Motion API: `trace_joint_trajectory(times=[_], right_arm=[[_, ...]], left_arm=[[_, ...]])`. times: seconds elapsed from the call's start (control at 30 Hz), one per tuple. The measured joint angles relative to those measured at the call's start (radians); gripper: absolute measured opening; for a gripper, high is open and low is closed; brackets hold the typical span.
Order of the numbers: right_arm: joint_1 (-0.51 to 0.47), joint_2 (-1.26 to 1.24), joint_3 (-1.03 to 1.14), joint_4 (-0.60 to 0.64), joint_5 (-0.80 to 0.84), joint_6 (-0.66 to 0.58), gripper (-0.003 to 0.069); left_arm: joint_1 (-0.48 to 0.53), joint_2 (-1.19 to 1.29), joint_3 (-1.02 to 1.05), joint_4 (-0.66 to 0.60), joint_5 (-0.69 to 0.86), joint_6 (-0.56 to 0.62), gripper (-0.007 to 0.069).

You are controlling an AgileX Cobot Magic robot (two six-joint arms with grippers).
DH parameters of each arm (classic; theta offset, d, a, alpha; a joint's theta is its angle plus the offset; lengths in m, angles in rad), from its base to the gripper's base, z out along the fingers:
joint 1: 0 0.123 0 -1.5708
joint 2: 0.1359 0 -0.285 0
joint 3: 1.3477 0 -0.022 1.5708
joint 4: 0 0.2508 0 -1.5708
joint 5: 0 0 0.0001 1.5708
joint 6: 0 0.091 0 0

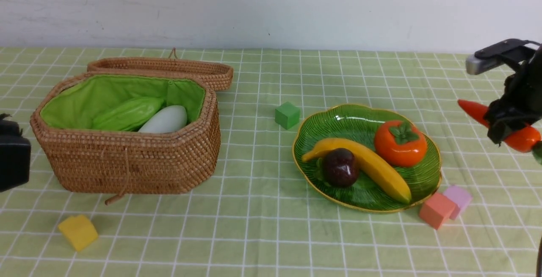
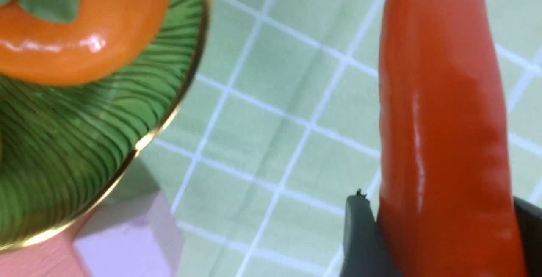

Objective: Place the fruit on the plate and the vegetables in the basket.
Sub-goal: Use the right arm to grab a carrot and put it into the left basket

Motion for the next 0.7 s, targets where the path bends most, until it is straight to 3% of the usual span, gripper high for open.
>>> trace_joint_trajectory(times=[0.13, 0.53, 0.7], right_arm=[[0.000, -0.057, 0.000, 0.008, 0.076, 0.080, 0.0366], [0.021, -0.298, 0.009, 0.070, 0.100, 0.277, 0.0366], [0.164, -0.346, 0.009, 0.082, 0.105, 0.301, 0.0366]], left_arm=[[0.000, 0.000, 0.000, 0.022, -0.001, 0.000, 0.0102], [0.000, 0.000, 0.000, 0.050, -0.002, 0.000, 0.0103], [0.000, 0.000, 0.000, 0.074, -0.002, -0.008, 0.0103]])
